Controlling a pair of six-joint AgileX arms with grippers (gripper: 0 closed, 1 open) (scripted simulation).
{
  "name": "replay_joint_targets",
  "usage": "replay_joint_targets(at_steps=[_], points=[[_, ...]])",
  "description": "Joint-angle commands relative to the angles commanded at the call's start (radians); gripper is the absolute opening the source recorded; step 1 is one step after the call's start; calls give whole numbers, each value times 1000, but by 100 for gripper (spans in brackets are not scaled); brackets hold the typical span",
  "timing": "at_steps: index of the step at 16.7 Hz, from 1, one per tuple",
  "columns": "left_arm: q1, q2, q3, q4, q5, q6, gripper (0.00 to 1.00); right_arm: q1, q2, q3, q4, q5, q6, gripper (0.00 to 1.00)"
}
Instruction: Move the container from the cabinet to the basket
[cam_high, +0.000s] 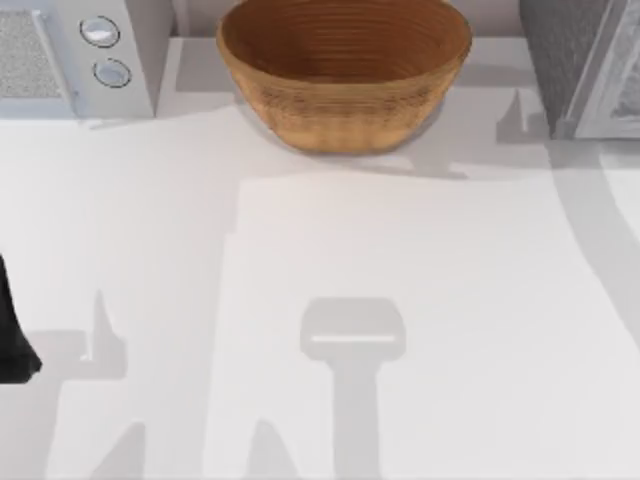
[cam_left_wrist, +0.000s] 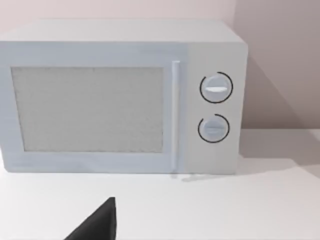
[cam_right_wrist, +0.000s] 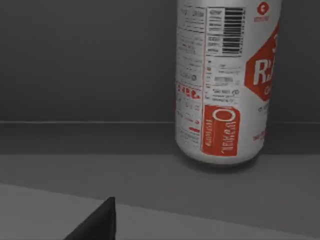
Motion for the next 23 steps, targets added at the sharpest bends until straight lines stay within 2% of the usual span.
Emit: replay_joint_targets(at_steps=[3,9,17,23], points=[[0,0,0,0,0,0,100,11,71,92,-22,10,1,100],[0,0,0,0,0,0,100,7,78,102,-21,9,1,100],[0,0,0,0,0,0,100,-72,315,286,36,-59,2,100],[0,0,0,0,0,0,100,-77,340,303,42,-65,2,100]])
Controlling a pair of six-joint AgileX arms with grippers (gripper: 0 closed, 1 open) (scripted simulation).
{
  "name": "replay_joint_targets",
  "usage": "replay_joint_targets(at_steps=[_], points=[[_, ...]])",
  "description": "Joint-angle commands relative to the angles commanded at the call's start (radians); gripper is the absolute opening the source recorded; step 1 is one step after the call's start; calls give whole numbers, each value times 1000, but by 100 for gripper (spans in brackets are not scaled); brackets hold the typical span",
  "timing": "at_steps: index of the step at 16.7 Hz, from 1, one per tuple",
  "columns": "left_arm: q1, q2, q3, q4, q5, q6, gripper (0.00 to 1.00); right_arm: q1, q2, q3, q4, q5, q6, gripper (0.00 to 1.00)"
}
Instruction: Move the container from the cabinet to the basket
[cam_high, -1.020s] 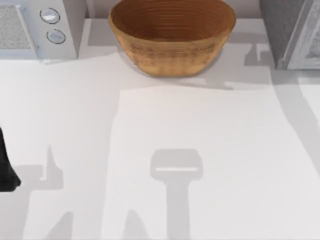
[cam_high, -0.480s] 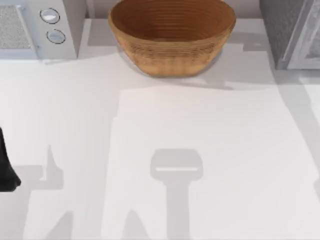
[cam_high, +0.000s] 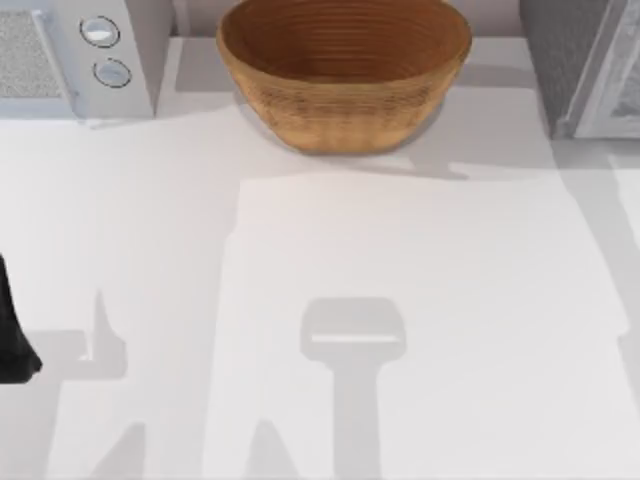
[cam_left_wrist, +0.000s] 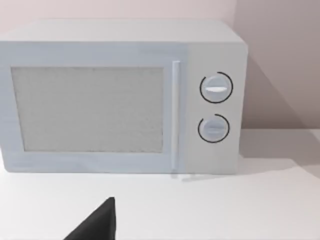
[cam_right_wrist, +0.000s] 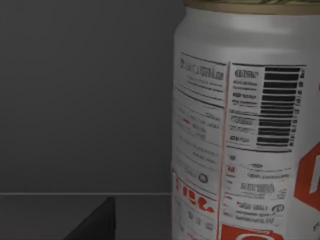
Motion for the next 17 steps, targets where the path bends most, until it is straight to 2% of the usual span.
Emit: replay_joint_targets(at_steps=[9,15,17], points=[[0,0,0,0,0,0,100,-22,230,279,-43,-16,0,100],[0,0,0,0,0,0,100,-24,258,312,-49,-18,0,100],[0,0,0,0,0,0,100,-24,258,312,-49,-18,0,85]])
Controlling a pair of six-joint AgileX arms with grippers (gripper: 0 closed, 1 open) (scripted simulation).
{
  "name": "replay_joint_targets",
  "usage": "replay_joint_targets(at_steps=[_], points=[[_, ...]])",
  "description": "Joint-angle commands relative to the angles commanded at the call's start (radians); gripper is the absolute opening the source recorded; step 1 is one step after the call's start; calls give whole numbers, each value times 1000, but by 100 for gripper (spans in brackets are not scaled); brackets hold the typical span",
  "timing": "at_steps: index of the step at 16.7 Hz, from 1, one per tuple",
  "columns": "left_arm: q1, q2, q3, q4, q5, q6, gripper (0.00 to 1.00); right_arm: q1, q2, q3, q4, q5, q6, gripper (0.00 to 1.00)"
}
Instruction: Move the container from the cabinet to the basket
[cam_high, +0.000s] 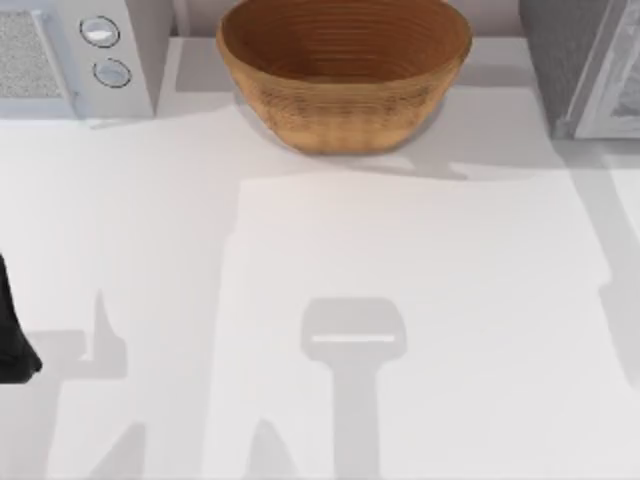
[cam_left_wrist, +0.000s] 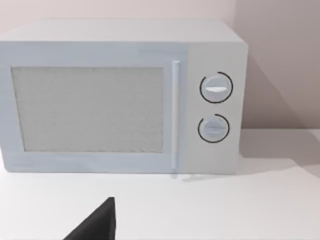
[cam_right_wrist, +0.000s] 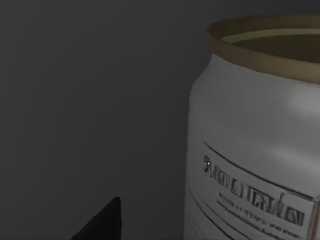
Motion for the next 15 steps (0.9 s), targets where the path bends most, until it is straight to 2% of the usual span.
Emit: replay_joint_targets(at_steps=[11,15], points=[[0,0,0,0,0,0,100,0,0,0,0,0,0,2],[0,0,0,0,0,0,100,0,0,0,0,0,0,0]])
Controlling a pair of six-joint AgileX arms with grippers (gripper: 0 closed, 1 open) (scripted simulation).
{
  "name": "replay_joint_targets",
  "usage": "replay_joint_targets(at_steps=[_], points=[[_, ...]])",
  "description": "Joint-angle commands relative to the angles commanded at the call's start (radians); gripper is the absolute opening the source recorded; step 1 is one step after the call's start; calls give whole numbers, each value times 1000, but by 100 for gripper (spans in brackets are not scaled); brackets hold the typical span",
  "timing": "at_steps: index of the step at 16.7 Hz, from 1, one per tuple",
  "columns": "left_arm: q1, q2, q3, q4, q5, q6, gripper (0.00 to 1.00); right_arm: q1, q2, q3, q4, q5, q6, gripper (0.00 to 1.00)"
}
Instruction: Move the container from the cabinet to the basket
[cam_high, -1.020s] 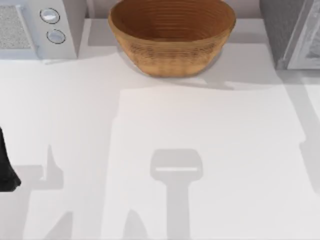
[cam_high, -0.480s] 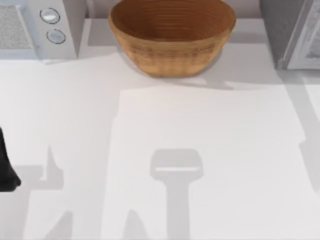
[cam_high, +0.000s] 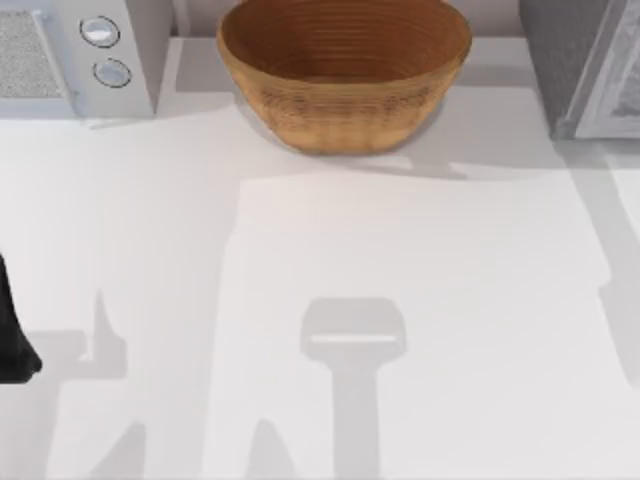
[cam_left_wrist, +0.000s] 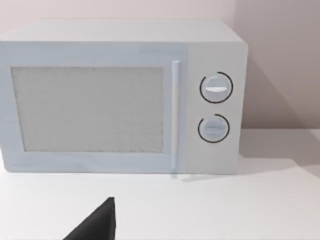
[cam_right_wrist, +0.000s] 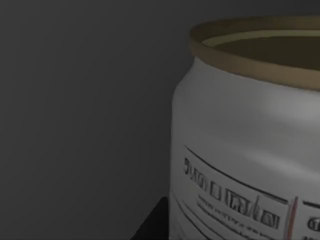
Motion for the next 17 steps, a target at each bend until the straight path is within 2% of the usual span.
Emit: replay_joint_targets(at_steps=[8,17], points=[[0,0,0,0,0,0,100,7,-39,-13,-26,8,1,0],[0,0,0,0,0,0,100,77,-428,-138,-285,69,1,0]])
